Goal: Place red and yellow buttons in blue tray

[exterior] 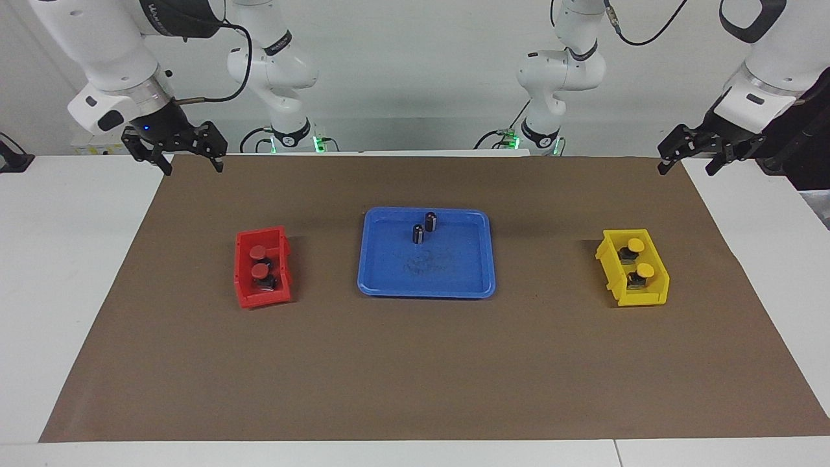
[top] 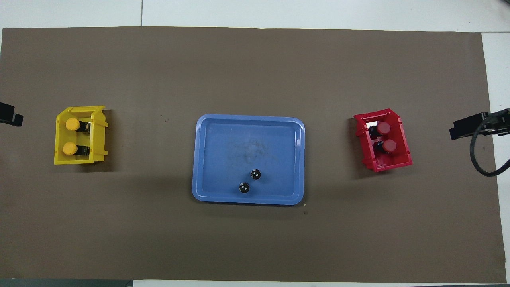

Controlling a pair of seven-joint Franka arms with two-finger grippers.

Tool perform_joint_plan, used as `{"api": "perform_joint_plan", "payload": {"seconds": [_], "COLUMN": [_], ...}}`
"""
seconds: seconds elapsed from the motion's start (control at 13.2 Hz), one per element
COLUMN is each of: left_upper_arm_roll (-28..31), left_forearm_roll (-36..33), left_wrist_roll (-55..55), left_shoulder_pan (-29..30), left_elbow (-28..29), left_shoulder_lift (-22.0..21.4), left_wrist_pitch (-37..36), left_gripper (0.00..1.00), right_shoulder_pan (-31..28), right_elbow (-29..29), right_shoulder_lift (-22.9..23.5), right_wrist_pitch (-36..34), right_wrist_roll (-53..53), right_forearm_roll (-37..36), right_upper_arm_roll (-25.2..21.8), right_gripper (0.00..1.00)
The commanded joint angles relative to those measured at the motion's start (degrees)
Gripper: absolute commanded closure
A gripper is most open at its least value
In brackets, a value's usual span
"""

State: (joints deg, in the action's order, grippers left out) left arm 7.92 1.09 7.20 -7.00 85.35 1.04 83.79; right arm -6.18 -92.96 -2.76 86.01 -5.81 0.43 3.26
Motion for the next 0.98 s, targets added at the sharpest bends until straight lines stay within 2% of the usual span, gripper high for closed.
{"api": "perform_joint_plan", "payload": {"seconds": [0.0,0.23,0.76,0.91], "left_upper_arm_roll": [-0.1,-0.1,-0.1,-0.1], "left_forearm_roll": [-1.09,-1.09,-1.09,-1.09], "left_wrist_roll": [-0.61,-0.61,-0.61,-0.61], "left_shoulder_pan": [-0.03,-0.03,-0.03,-0.03], "left_elbow": [2.36,2.36,2.36,2.36], "left_shoulder_lift": [-1.83,-1.83,-1.83,-1.83], "left_wrist_pitch": [1.55,1.55,1.55,1.55], "left_gripper": [0.0,0.0,0.0,0.0], "right_shoulder_pan": [-0.41,-0.32,0.03,0.12], "right_elbow": [-1.7,-1.7,-3.09,-4.32], "right_shoulder_lift": [-1.46,-1.46,-2.25,-2.42], "right_wrist_pitch": [0.47,0.38,-0.06,2.56], "right_wrist_roll": [1.24,4.66,4.41,4.23], "right_forearm_roll": [1.07,1.07,0.8,0.8], "right_upper_arm_roll": [0.35,0.43,0.7,0.87], "right_gripper": [0.0,0.0,0.0,0.0]}}
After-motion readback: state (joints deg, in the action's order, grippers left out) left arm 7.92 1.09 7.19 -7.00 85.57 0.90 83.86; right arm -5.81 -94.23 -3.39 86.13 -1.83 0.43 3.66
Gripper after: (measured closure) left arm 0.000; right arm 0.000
